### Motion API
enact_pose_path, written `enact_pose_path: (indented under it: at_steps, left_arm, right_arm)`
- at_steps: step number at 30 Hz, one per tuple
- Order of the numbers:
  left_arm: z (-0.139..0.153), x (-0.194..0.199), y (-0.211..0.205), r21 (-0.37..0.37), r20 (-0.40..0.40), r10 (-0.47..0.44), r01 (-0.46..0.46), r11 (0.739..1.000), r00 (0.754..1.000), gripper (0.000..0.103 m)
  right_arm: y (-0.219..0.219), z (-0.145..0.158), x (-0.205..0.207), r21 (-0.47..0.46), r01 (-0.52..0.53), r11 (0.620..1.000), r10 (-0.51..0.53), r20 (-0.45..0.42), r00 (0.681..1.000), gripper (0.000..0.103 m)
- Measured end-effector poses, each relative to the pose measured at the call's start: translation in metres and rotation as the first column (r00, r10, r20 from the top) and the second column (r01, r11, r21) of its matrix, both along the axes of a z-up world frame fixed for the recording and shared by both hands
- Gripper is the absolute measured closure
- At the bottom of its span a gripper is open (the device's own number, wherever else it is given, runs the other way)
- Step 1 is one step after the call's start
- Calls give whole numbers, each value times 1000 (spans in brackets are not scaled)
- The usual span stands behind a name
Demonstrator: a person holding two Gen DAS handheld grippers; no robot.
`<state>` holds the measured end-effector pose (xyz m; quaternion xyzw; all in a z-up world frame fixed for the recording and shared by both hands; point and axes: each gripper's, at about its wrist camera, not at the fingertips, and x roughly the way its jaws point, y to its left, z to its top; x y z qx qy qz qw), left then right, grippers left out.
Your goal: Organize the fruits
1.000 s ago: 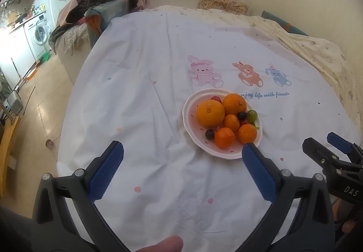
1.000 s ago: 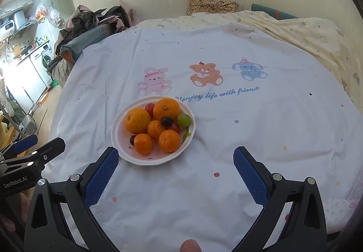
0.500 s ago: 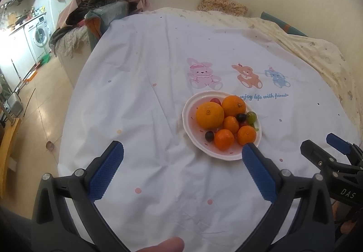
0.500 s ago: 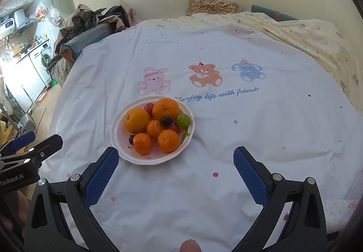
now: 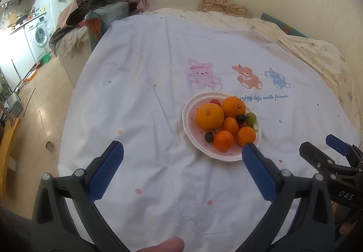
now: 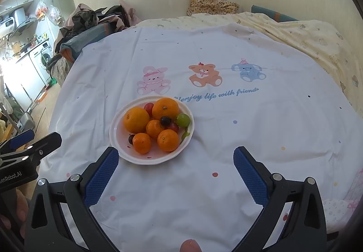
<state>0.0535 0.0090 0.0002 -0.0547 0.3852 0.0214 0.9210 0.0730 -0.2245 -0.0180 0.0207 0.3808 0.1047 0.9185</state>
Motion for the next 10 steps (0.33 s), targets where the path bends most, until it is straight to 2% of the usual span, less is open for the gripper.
enact_pose_path:
  at_steps: [10]
  left_arm:
    - [2,0,-1,6,3,-5,5,1000,1000,0]
  right_arm:
    - [0,1,0,0,-1,1000,1,1,1000,0]
